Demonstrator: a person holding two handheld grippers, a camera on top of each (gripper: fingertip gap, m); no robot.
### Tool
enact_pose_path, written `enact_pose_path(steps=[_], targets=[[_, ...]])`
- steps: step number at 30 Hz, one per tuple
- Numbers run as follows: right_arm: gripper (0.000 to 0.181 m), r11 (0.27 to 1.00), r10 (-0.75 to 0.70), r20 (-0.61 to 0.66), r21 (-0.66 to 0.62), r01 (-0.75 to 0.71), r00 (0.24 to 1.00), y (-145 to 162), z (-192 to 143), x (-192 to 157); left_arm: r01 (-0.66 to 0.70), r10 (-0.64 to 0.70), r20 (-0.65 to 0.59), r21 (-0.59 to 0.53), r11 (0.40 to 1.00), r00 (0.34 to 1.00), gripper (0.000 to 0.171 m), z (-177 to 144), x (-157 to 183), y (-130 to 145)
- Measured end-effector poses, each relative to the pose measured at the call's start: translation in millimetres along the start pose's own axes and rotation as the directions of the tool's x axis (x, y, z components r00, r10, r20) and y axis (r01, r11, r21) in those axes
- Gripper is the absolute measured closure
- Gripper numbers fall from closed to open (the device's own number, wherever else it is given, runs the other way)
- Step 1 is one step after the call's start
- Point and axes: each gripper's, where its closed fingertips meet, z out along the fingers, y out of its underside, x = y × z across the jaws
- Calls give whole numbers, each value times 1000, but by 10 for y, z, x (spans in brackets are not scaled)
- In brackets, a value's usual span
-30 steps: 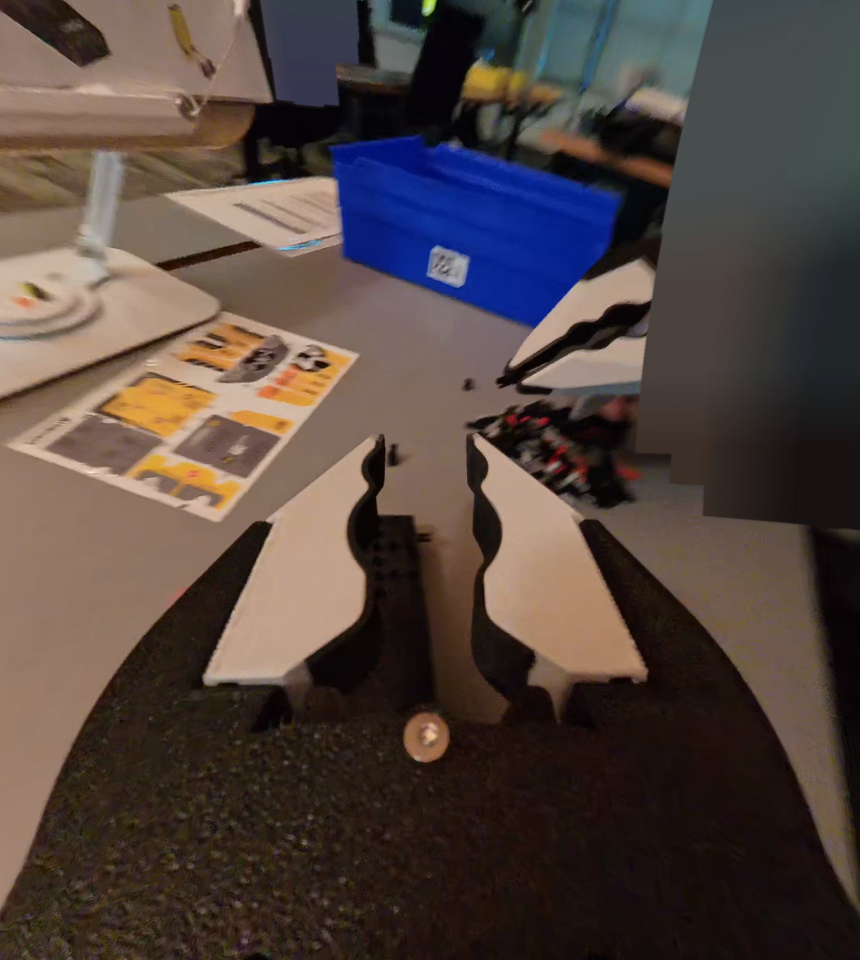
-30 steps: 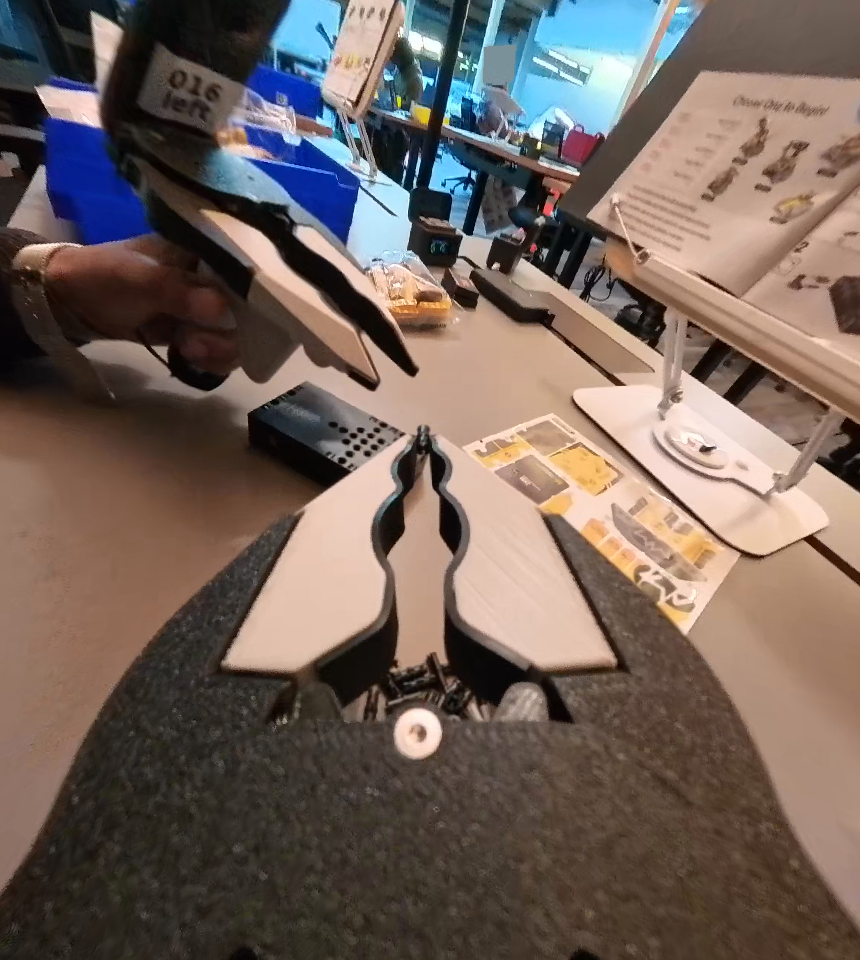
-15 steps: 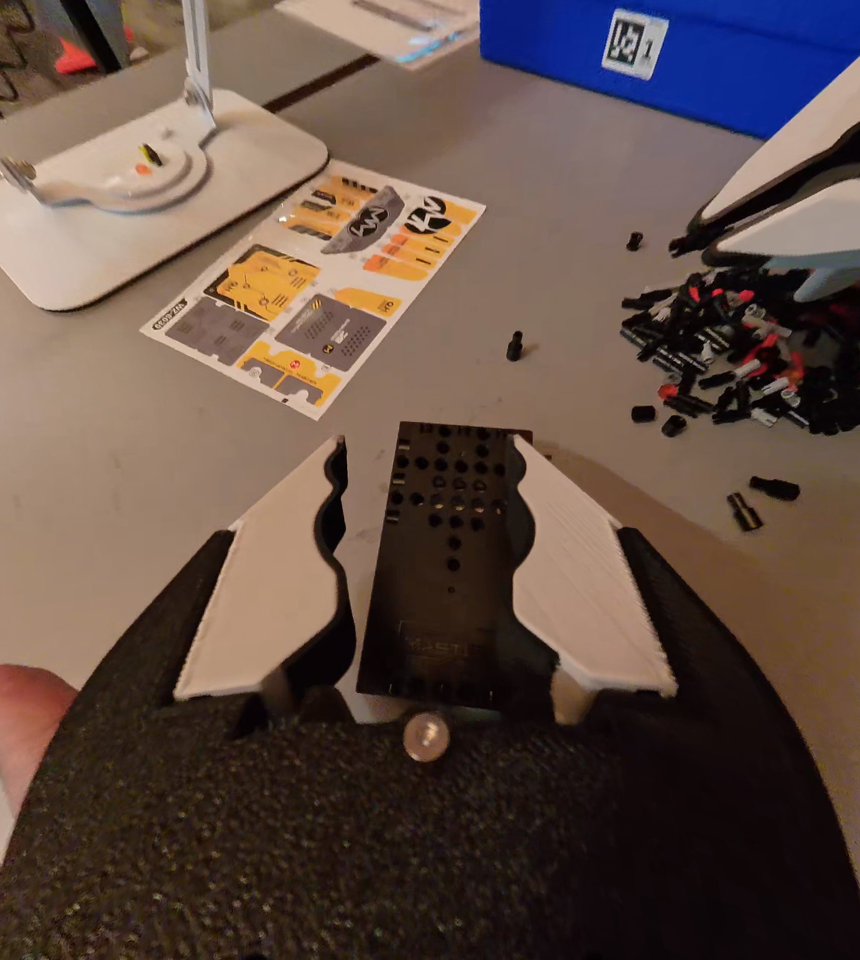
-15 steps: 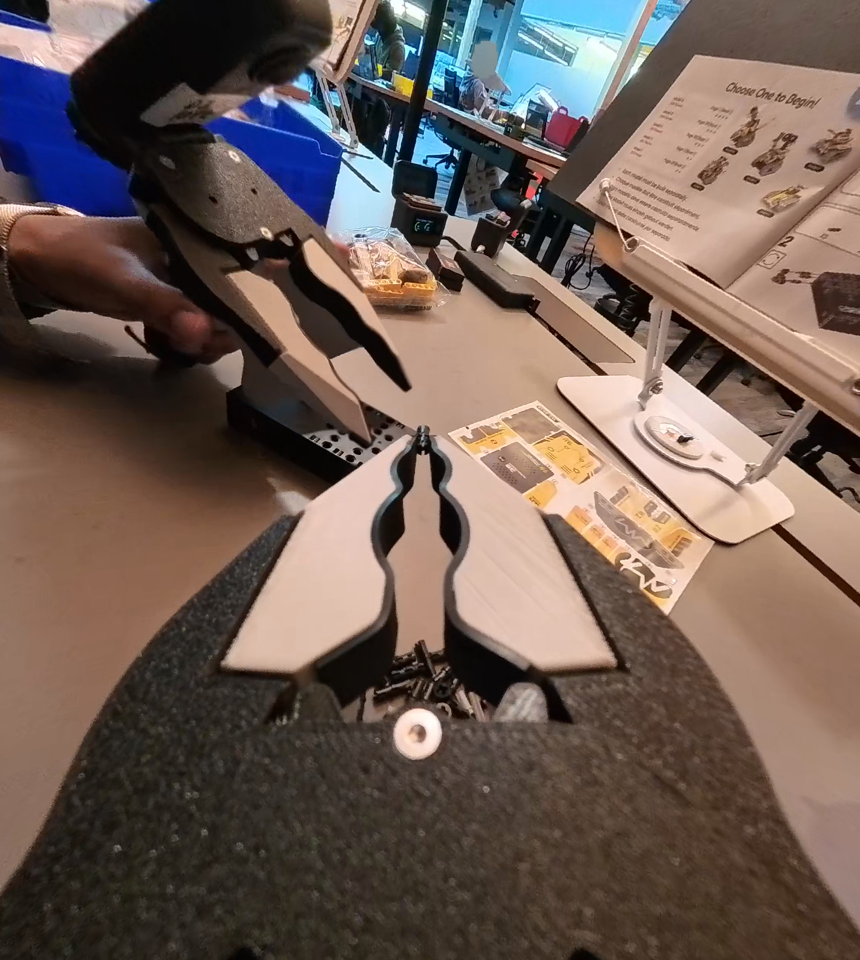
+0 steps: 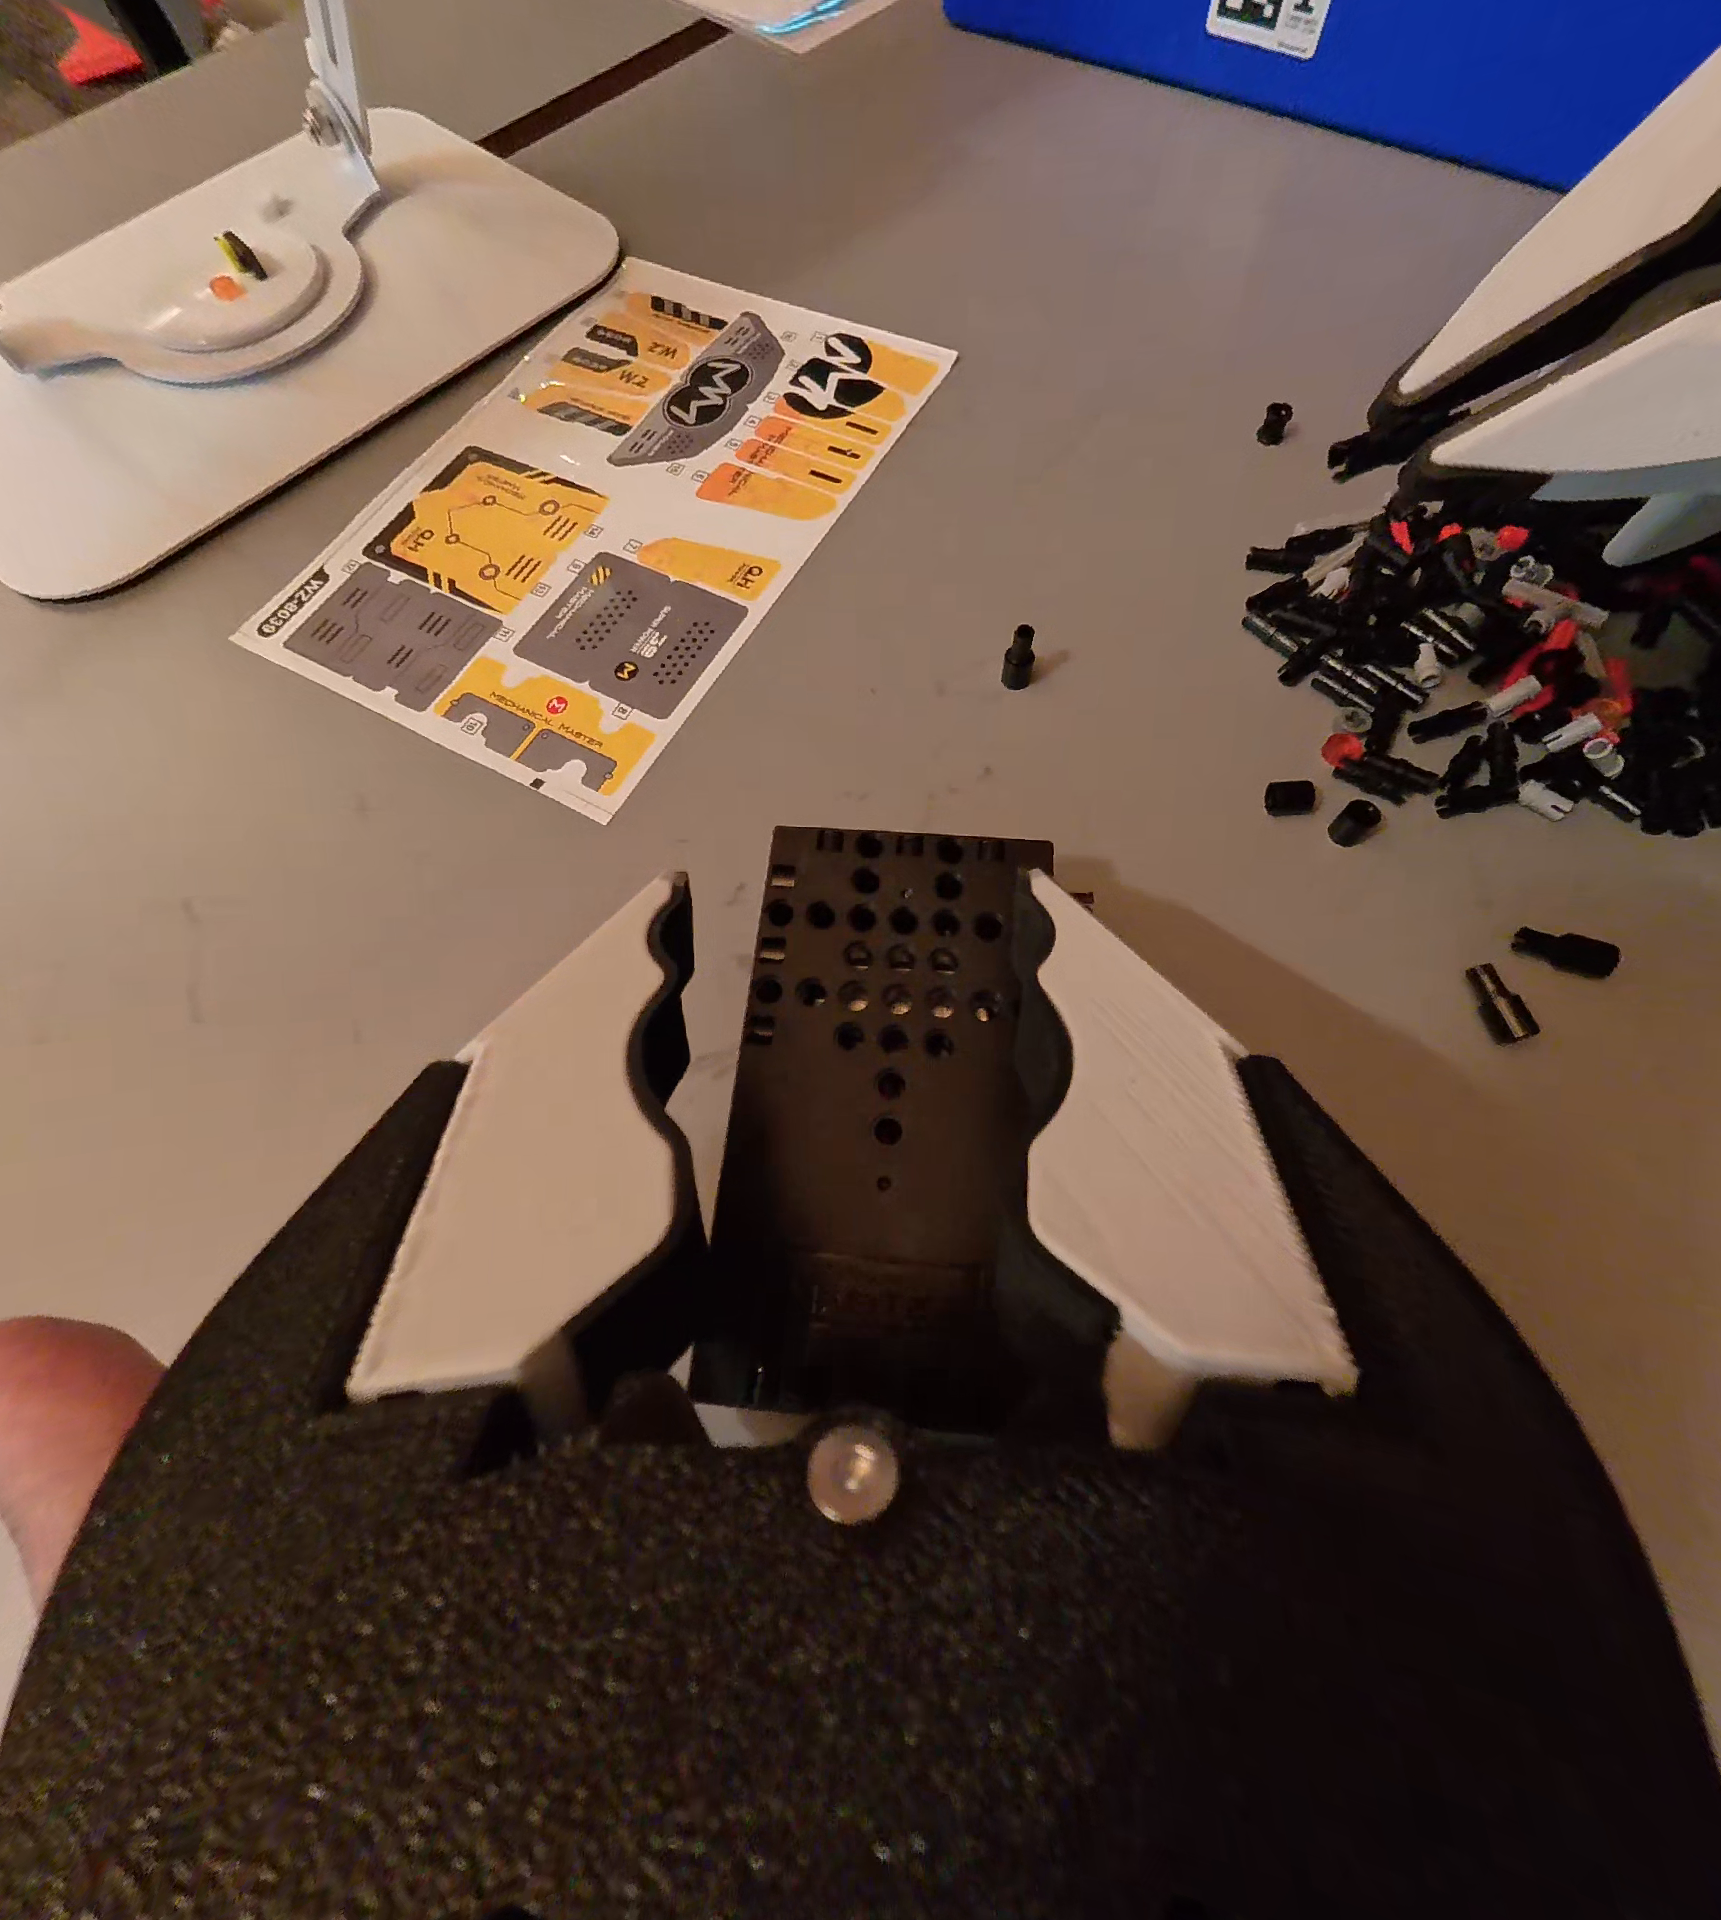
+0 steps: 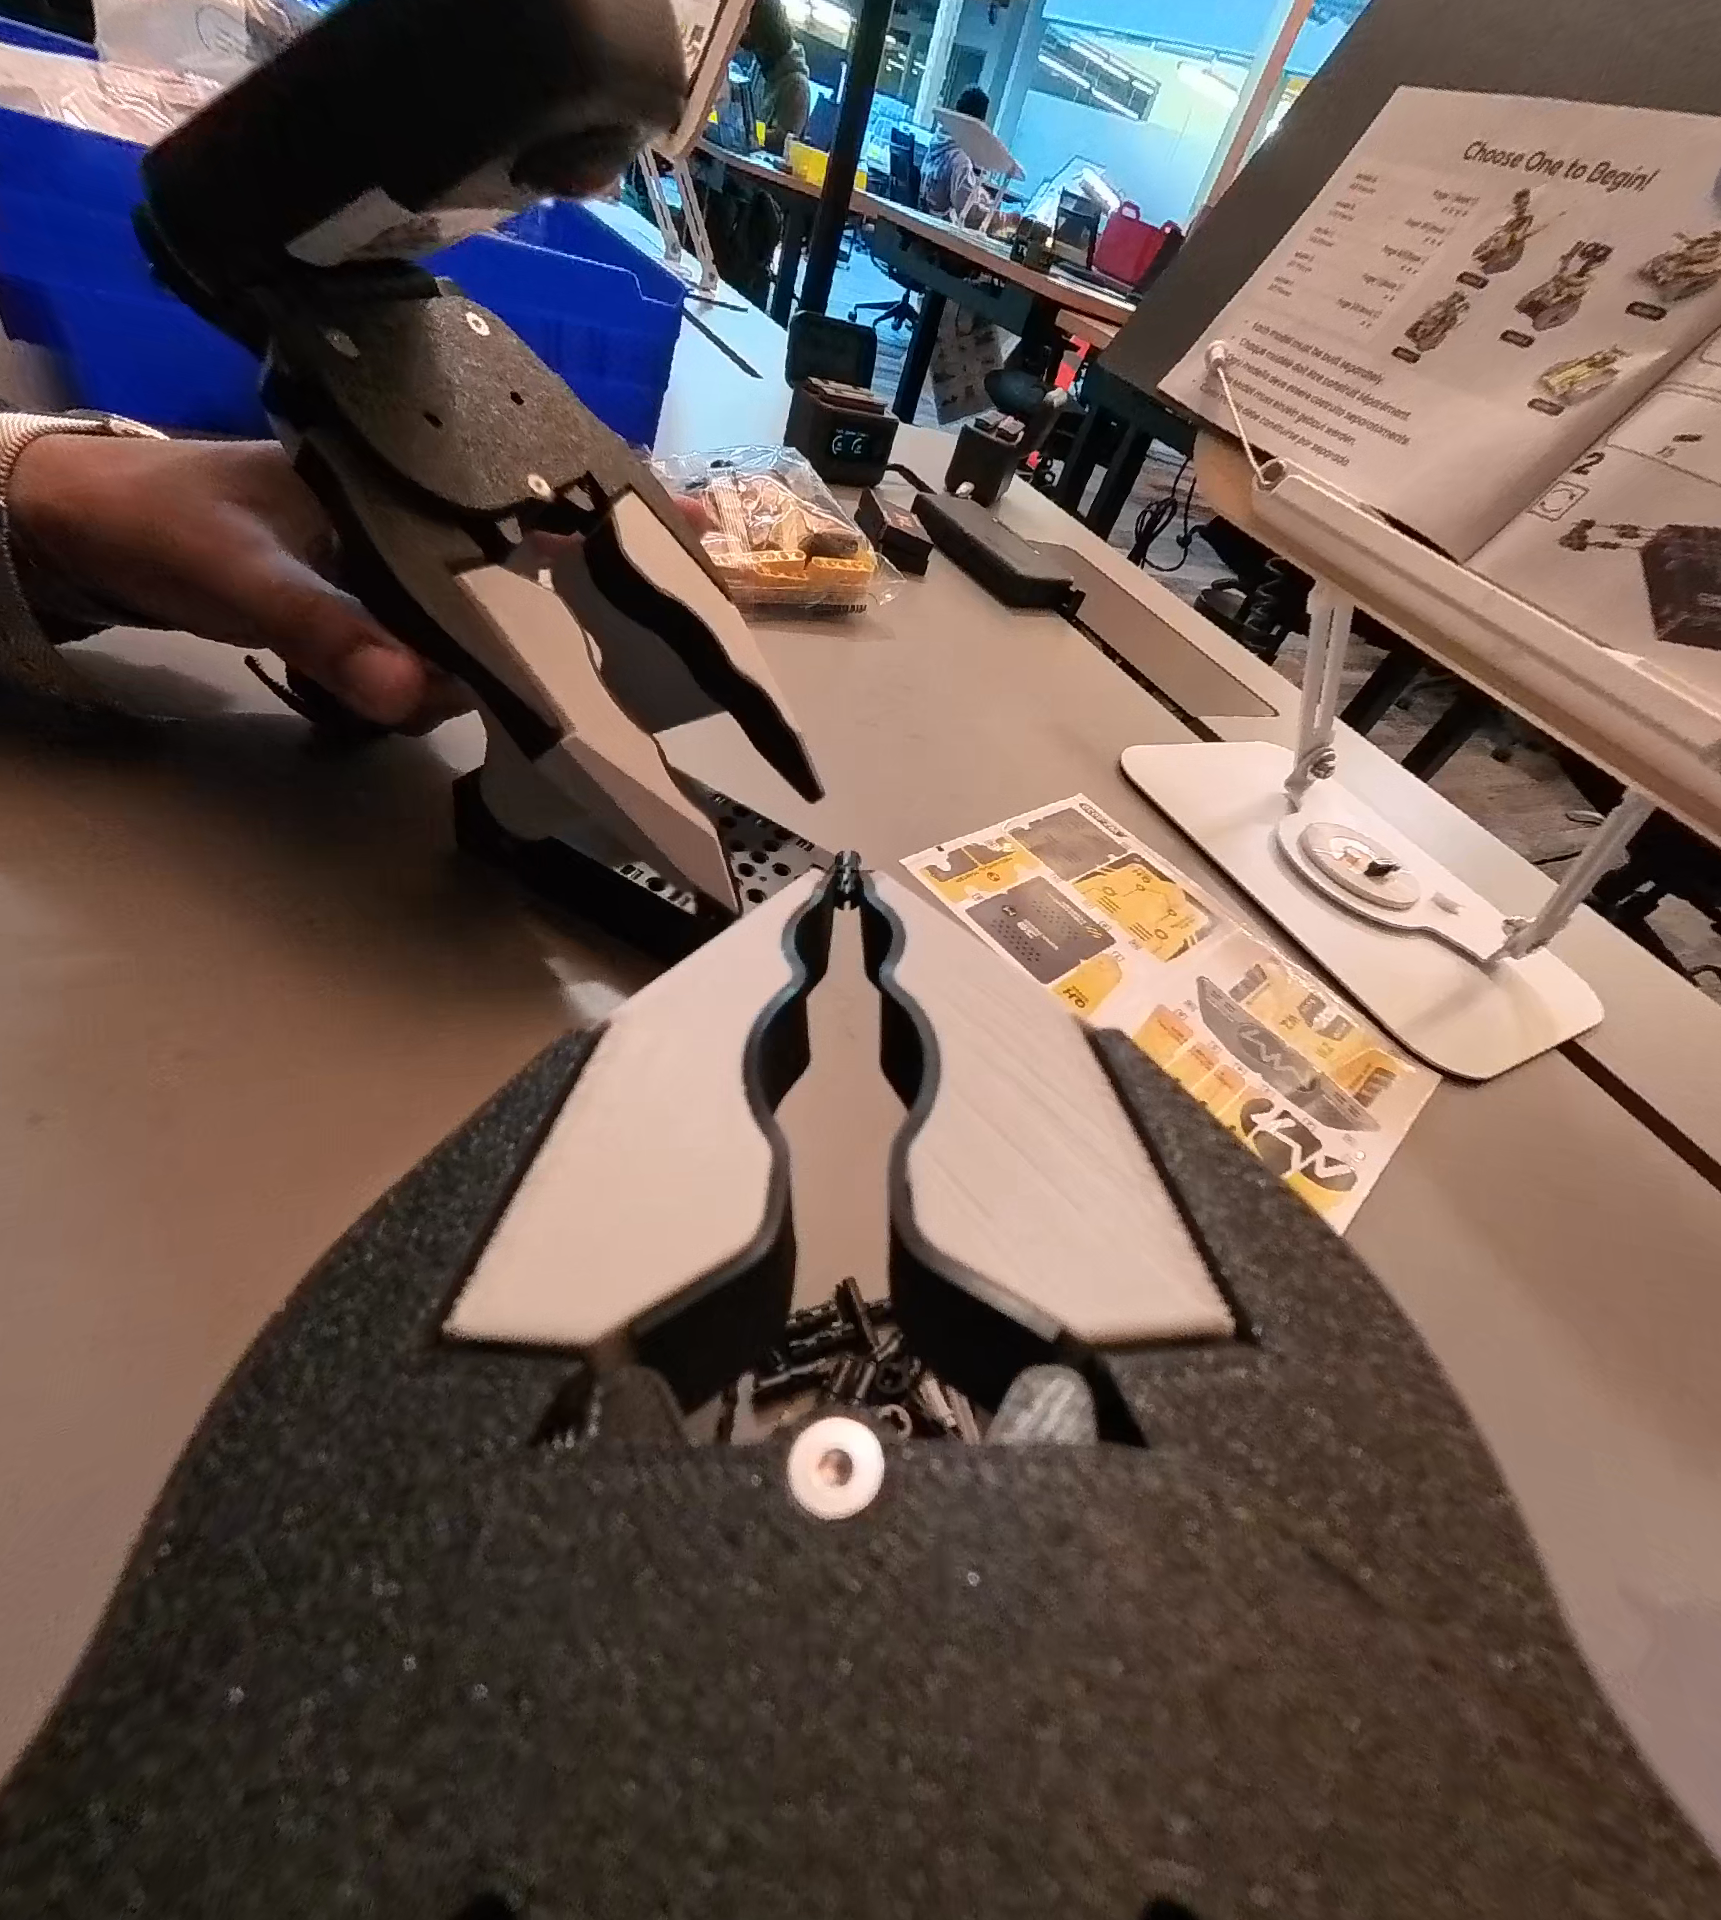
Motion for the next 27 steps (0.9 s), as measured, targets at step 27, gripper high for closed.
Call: enact_pose_path(steps=[27], targets=[[176, 999, -34, -21, 15, 34, 999, -58, -19, -6, 37, -38, -36, -18, 999, 999, 110, 20, -3, 18]])
